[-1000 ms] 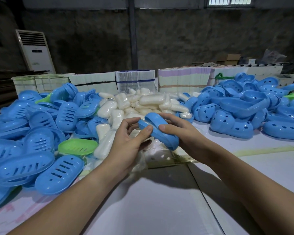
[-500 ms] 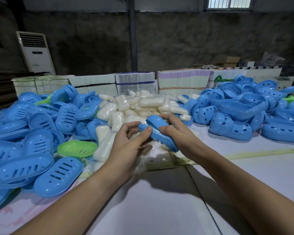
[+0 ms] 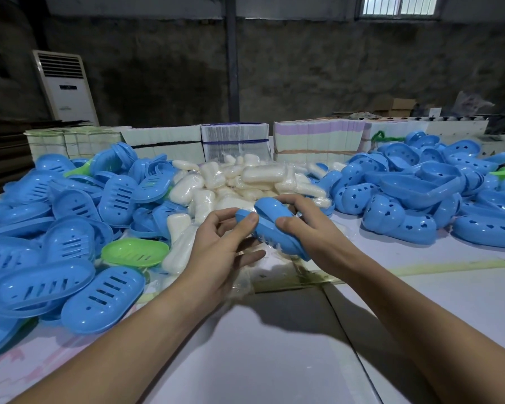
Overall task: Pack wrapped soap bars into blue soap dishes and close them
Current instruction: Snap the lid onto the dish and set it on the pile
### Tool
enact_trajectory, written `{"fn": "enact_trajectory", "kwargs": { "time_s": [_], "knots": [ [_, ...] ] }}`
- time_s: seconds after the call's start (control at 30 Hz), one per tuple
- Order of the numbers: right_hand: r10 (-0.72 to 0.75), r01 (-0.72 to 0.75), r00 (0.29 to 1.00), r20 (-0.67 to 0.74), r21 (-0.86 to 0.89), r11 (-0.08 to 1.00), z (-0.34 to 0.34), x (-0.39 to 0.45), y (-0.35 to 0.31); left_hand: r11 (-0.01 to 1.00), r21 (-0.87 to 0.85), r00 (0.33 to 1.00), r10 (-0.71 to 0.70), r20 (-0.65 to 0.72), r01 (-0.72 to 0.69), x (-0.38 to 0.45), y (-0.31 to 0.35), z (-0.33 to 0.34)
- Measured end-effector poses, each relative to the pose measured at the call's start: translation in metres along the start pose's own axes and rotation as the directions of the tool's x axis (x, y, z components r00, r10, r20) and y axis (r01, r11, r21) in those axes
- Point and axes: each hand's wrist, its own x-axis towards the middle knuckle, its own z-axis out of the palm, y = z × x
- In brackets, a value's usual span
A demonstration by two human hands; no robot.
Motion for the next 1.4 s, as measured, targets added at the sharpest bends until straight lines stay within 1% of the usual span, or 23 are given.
{"fn": "enact_trajectory", "kwargs": {
  "time_s": [0.13, 0.23, 0.57, 0.73, 0.9, 1.07, 1.13, 1.23, 1.3, 1.4],
  "knots": [
    [0.04, -0.044, 0.998, 0.042, 0.101, 0.994, 0.002, 0.001, 0.003, 1.0, 0.022, 0.999, -0.003, 0.036, 0.002, 0.001, 0.001, -0.003],
    [0.021, -0.028, 0.998, 0.058, 0.112, 0.993, 0.004, -0.001, 0.003, 0.999, 0.053, 0.999, 0.001, 0.055, -0.004, 0.0, -0.003, -0.002],
    [-0.007, -0.01, 0.995, 0.1, 0.162, 0.987, 0.005, -0.002, 0.005, 0.998, 0.067, 0.998, 0.012, 0.069, -0.017, 0.004, -0.008, -0.006],
    [-0.029, 0.013, 0.995, 0.094, 0.165, 0.986, 0.004, -0.003, 0.008, 0.997, 0.076, 0.997, 0.02, 0.075, -0.026, 0.005, -0.009, -0.006],
    [-0.03, 0.014, 0.995, 0.099, 0.151, 0.988, 0.003, -0.003, 0.009, 0.992, 0.125, 0.992, 0.01, 0.122, -0.025, 0.003, -0.011, -0.006],
    [-0.01, -0.006, 0.994, 0.108, 0.146, 0.989, 0.003, -0.003, 0.01, 0.991, 0.133, 0.99, 0.015, 0.142, -0.034, 0.001, -0.01, -0.007],
    [-0.015, 0.003, 0.995, 0.103, 0.118, 0.993, 0.003, -0.004, 0.009, 0.989, 0.144, 0.988, 0.012, 0.156, -0.035, 0.001, -0.008, -0.007],
    [-0.053, 0.049, 0.996, 0.073, 0.048, 0.998, 0.004, -0.005, 0.007, 0.99, 0.14, 0.985, -0.001, 0.174, -0.024, 0.0, -0.006, -0.007],
    [-0.059, 0.055, 0.996, 0.061, 0.051, 0.997, 0.005, -0.006, 0.006, 0.992, 0.128, 0.985, 0.0, 0.172, -0.022, 0.0, -0.005, -0.007],
    [-0.034, 0.028, 0.996, 0.081, 0.076, 0.997, 0.004, -0.005, 0.005, 0.996, 0.086, 0.989, 0.005, 0.147, -0.018, -0.001, -0.005, -0.007]
  ]
}}
